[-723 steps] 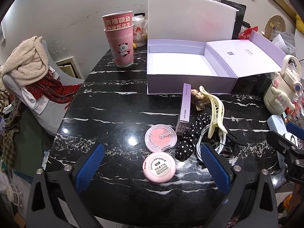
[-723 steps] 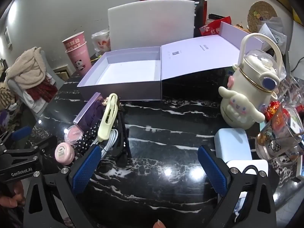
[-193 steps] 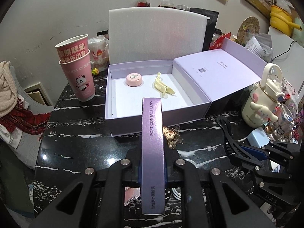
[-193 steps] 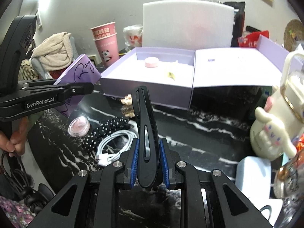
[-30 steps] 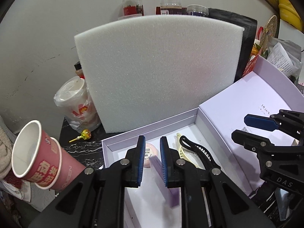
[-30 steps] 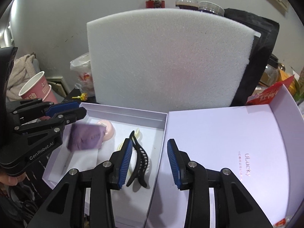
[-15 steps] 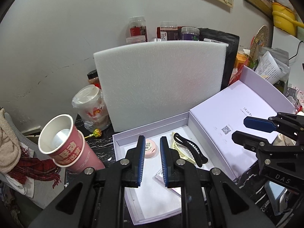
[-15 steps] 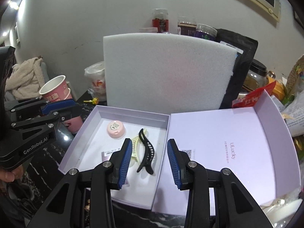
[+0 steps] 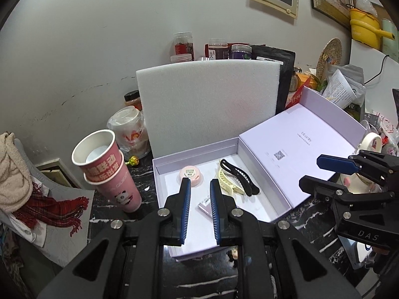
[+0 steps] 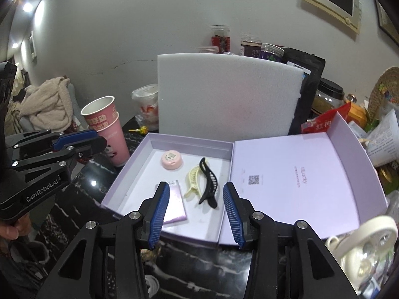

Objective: Organize rigid objects
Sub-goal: 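Withdraw both tools from the box back over the table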

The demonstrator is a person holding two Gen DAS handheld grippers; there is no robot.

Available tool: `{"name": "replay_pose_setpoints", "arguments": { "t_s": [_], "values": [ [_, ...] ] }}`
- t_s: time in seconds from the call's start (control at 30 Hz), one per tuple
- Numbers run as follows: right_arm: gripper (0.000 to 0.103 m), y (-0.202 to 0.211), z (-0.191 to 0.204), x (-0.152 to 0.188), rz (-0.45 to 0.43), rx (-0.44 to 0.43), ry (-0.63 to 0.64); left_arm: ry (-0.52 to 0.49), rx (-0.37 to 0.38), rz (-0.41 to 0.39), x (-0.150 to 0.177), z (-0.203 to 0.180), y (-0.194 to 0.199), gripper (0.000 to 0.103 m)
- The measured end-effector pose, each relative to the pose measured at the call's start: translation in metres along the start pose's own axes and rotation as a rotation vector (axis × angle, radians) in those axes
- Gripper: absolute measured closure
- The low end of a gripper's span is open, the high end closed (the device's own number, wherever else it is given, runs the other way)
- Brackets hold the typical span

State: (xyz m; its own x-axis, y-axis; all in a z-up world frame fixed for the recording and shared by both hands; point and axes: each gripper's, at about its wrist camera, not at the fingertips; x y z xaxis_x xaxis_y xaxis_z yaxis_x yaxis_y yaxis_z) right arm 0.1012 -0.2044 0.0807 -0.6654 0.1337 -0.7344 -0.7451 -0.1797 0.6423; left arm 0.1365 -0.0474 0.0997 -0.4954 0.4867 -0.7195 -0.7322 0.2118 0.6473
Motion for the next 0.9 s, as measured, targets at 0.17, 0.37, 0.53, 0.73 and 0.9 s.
{"name": "replay_pose_setpoints", "arguments": {
  "t_s": [0.17, 0.37, 0.53, 0.73, 0.9],
  "values": [
    [0.049, 0.013, 0.002, 0.017, -0.006, -0.004, 0.003, 0.017, -0.004, 0.042, 0.022, -0.008, 0.008, 0.087],
    [0.044, 0.026, 0.003, 0.042, -0.007, -0.016, -0.009, 0.031, -0.027, 0.08, 0.053, -0.02, 0.014, 0.087],
    [0.043, 0.028, 0.001, 0.062, 0.008, -0.01, -0.027, 0.066, -0.019, 0.087, 0.072, -0.024, 0.021, 0.086],
    [0.04, 0.027, 0.0, 0.084, 0.038, -0.006, -0.04, 0.078, 0.015, 0.069, 0.089, -0.028, 0.027, 0.0],
    [0.039, 0.023, 0.003, 0.103, 0.067, -0.014, -0.031, 0.119, 0.04, 0.098, 0.105, -0.027, 0.022, 0.0]
  ]
}}
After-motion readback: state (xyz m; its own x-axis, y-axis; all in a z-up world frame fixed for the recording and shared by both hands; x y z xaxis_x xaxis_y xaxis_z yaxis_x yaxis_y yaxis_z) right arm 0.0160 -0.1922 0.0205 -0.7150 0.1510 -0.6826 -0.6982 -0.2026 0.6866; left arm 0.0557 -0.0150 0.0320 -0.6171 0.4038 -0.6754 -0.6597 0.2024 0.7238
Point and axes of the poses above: each gripper's, at about its wrist camera, not at the fingertips, and y roughly against the way its jaws point, z to its left, x to its underside, and after that the axes turned 14 degrees about -y, right-handed
